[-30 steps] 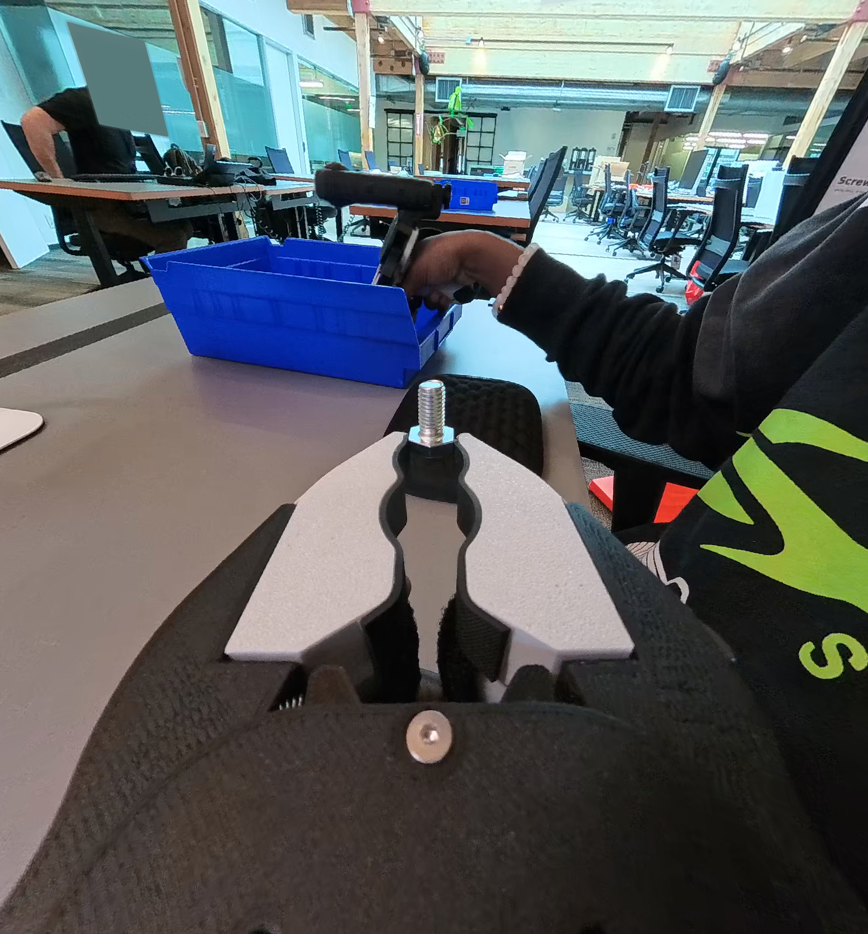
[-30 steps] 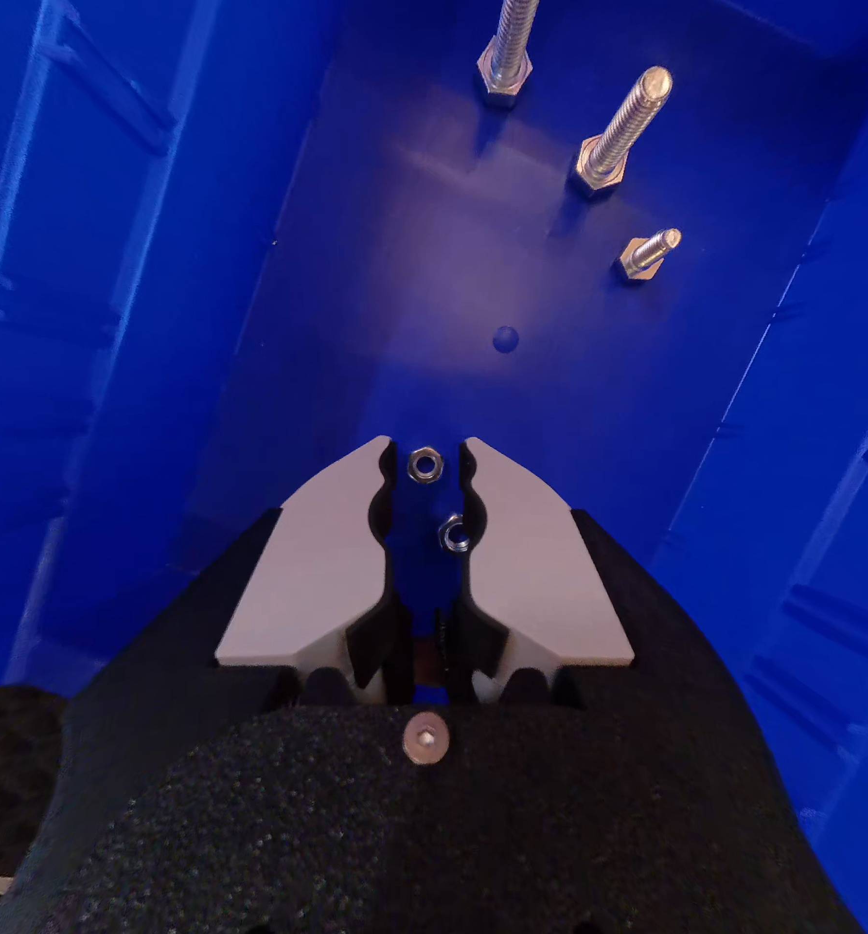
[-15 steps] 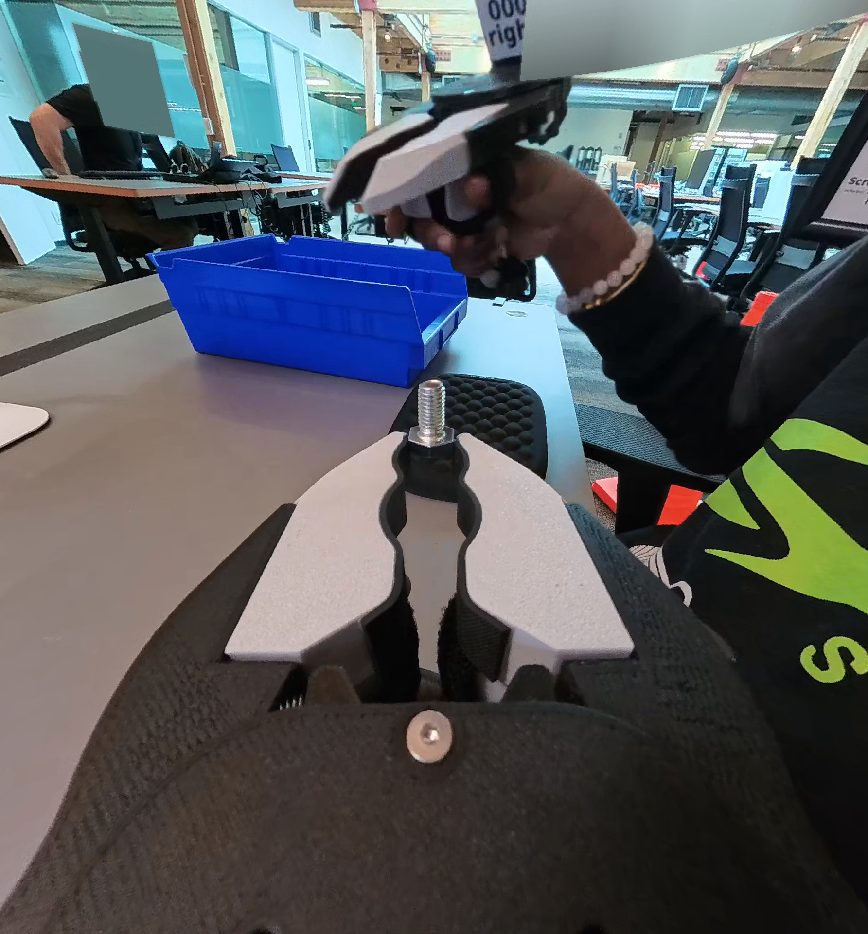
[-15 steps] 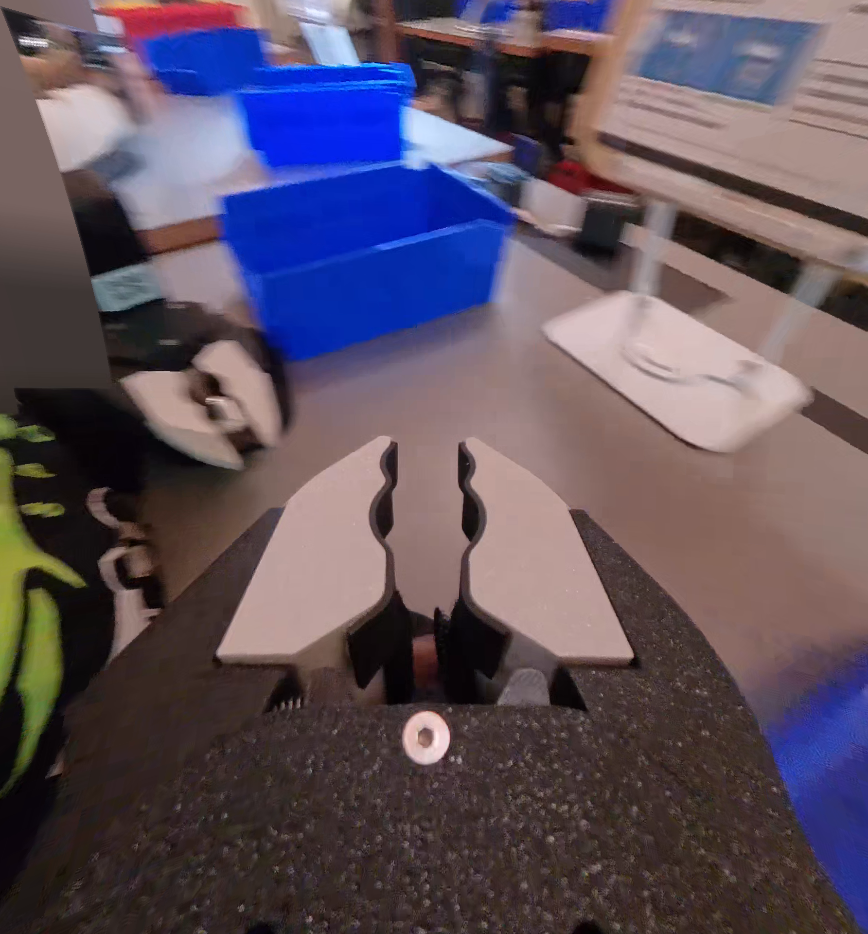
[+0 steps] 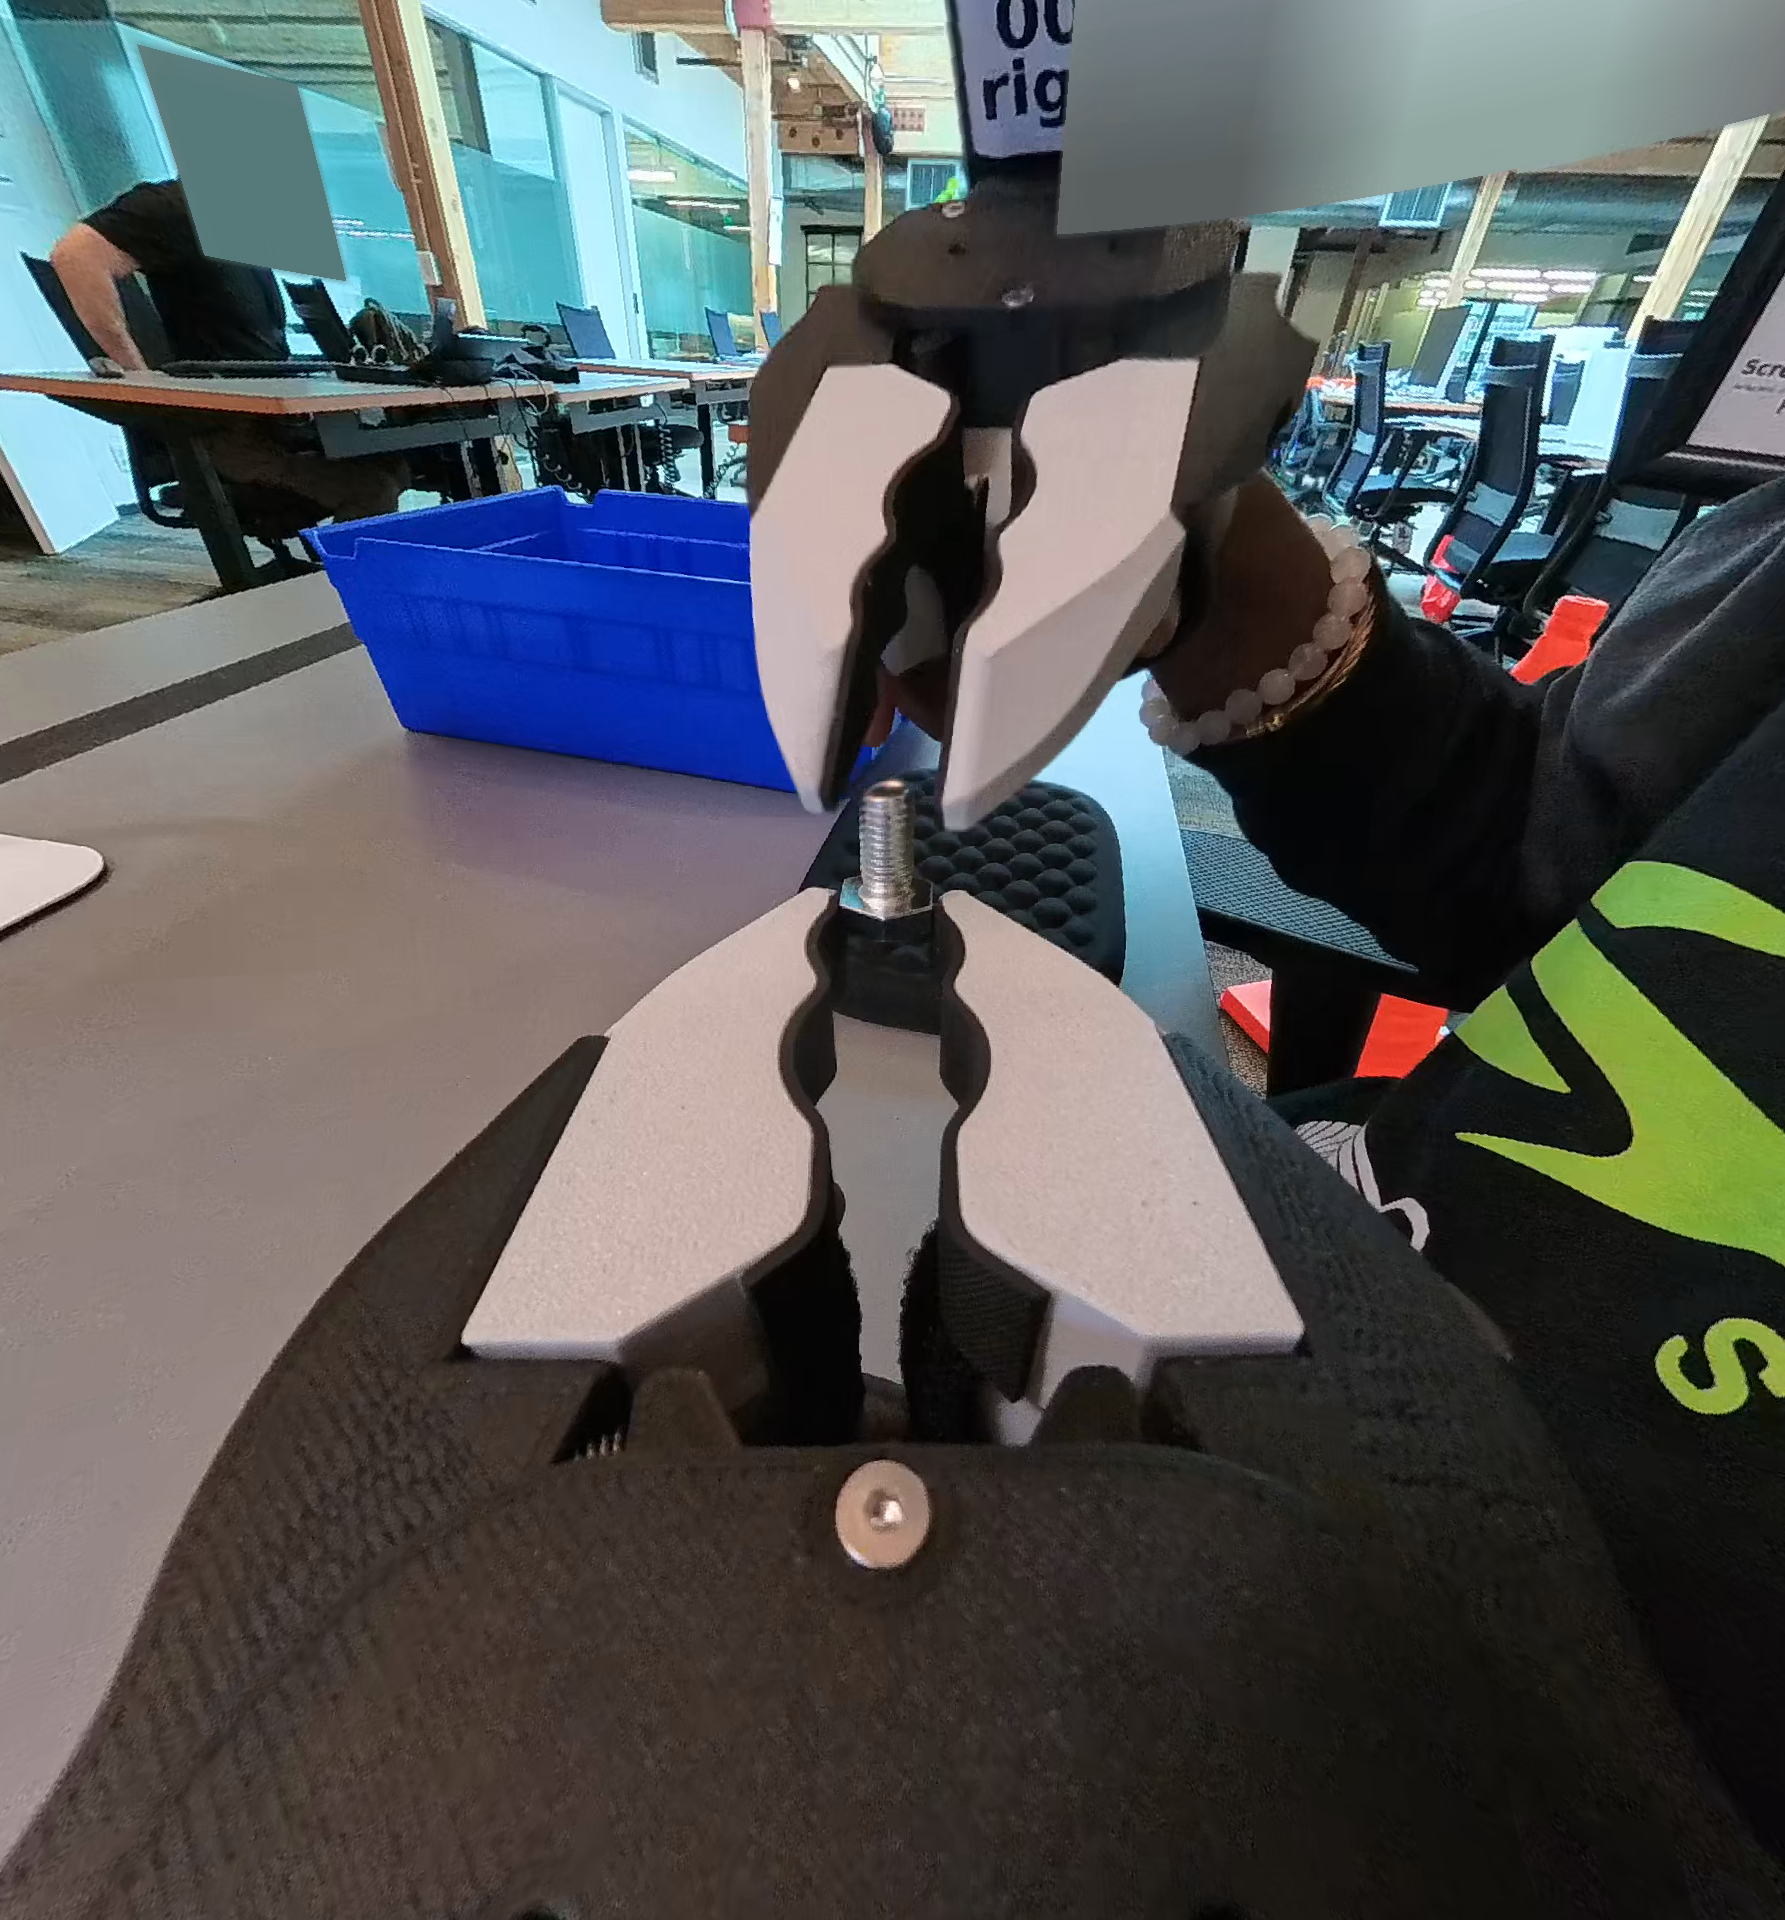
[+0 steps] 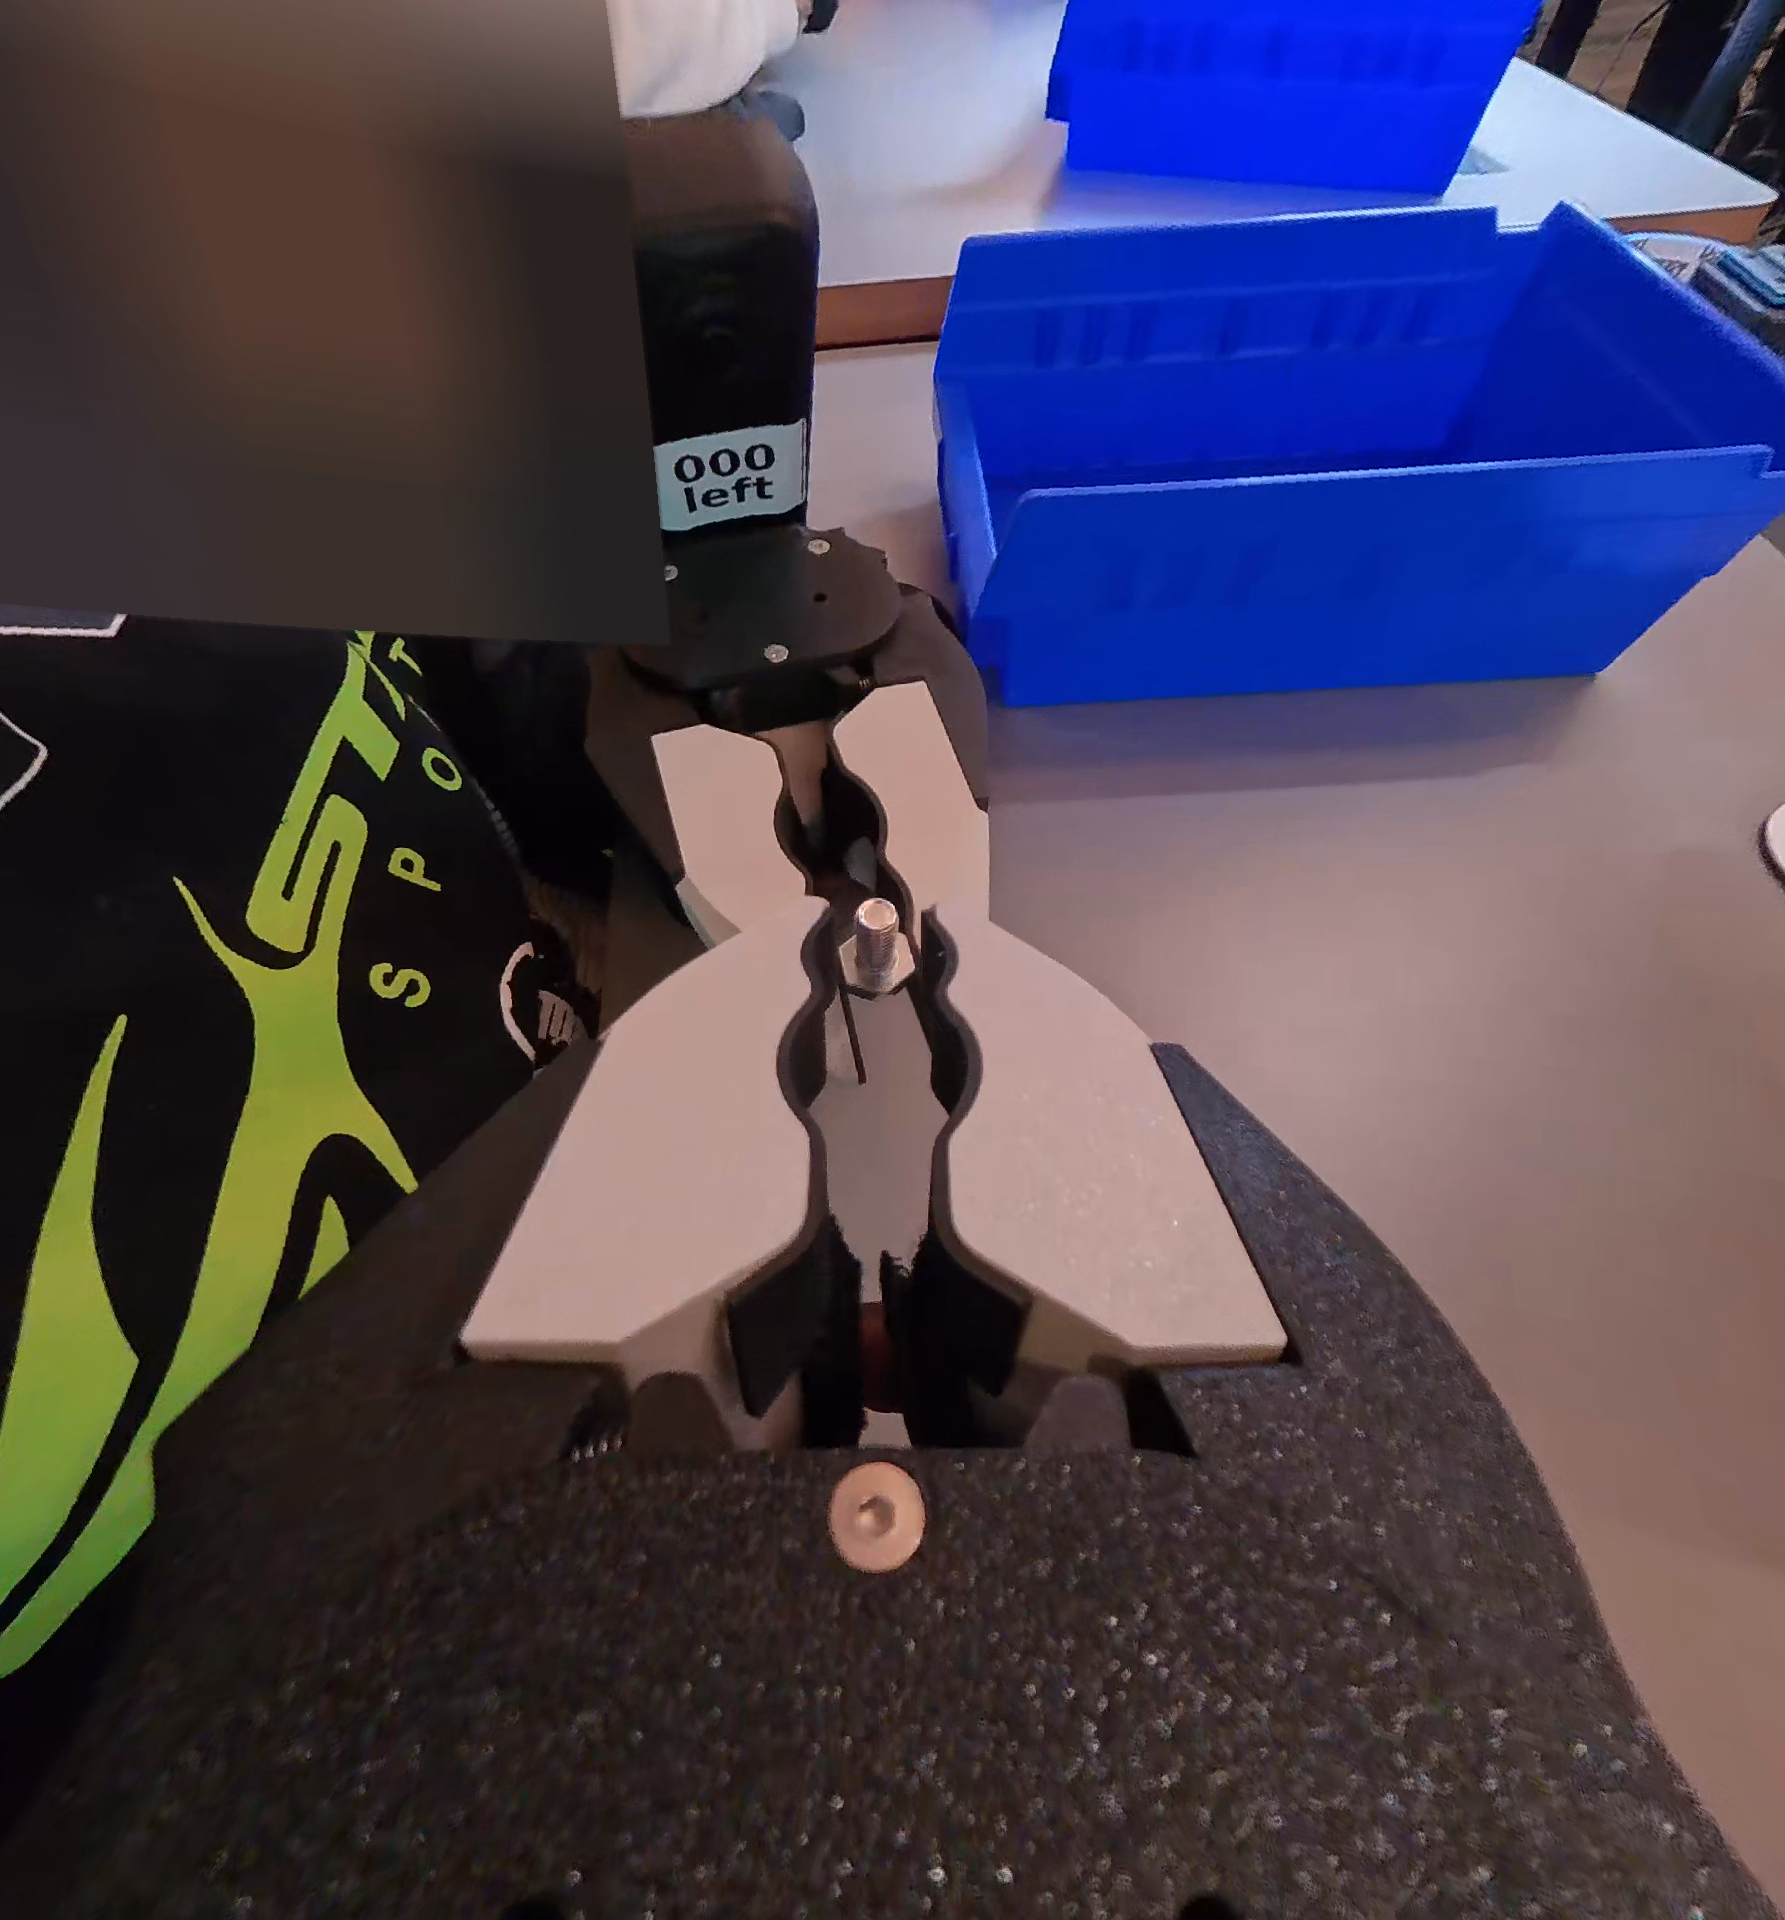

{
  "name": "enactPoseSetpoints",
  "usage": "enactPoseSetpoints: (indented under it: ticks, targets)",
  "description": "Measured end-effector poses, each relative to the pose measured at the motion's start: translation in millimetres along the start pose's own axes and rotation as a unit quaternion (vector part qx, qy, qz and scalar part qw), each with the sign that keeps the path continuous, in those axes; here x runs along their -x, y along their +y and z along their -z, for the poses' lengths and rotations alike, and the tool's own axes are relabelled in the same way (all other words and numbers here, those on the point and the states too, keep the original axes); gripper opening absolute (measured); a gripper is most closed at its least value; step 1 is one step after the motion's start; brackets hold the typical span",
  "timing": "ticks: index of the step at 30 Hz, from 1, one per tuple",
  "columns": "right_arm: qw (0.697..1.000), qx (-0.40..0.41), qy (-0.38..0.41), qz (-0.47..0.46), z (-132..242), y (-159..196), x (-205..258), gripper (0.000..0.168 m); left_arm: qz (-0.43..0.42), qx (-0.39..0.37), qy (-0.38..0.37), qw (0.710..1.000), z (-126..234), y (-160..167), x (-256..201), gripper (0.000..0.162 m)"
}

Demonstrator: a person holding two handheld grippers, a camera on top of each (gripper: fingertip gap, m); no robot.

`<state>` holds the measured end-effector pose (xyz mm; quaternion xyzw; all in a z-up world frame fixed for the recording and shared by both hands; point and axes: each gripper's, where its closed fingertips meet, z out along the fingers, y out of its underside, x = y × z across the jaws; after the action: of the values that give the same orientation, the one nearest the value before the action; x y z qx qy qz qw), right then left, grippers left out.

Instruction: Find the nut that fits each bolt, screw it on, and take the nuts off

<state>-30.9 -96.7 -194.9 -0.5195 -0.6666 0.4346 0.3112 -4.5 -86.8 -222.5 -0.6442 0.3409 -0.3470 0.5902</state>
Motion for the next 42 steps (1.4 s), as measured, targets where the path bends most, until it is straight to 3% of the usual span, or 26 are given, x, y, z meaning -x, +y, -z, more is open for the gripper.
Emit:
enactPoseSetpoints:
  ticks: [6,10,15,20,24,33,42]
  targets:
    - [1.000,0.002,-0.002,0.005,-1.2,1.8,-0.3,0.008,0.000,-0.002,-0.002,1.000,-0.1,-0.6,0.2,0.015]
    - [0.999,-0.004,0.046,0.003,18.2,0.8,-16.7,0.008,0.004,-0.003,-0.006,1.000,-0.1,-1.1,2.1,0.037]
    - [0.975,0.004,0.219,-0.033,90.3,15.8,-85.2,0.008,0.012,-0.012,-0.014,1.000,1.4,-3.1,5.5,0.045]
    - [0.916,0.018,0.386,-0.108,186.4,61.2,-159.4,0.008,0.010,-0.012,-0.017,1.000,1.3,-2.8,5.7,0.046]
    - [0.869,0.041,0.464,-0.169,244.3,111.9,-204.9,0.008,0.013,-0.010,-0.017,1.000,0.8,-2.4,6.2,0.046]
    - [0.827,0.087,0.492,-0.257,277.1,194.8,-252.9,0.008,0.016,-0.007,-0.018,1.000,0.4,-1.8,7.1,0.046]
    - [0.798,0.128,0.490,-0.327,279.5,239.3,-266.3,0.008,0.016,-0.008,-0.018,1.000,0.9,-2.0,7.1,0.046]
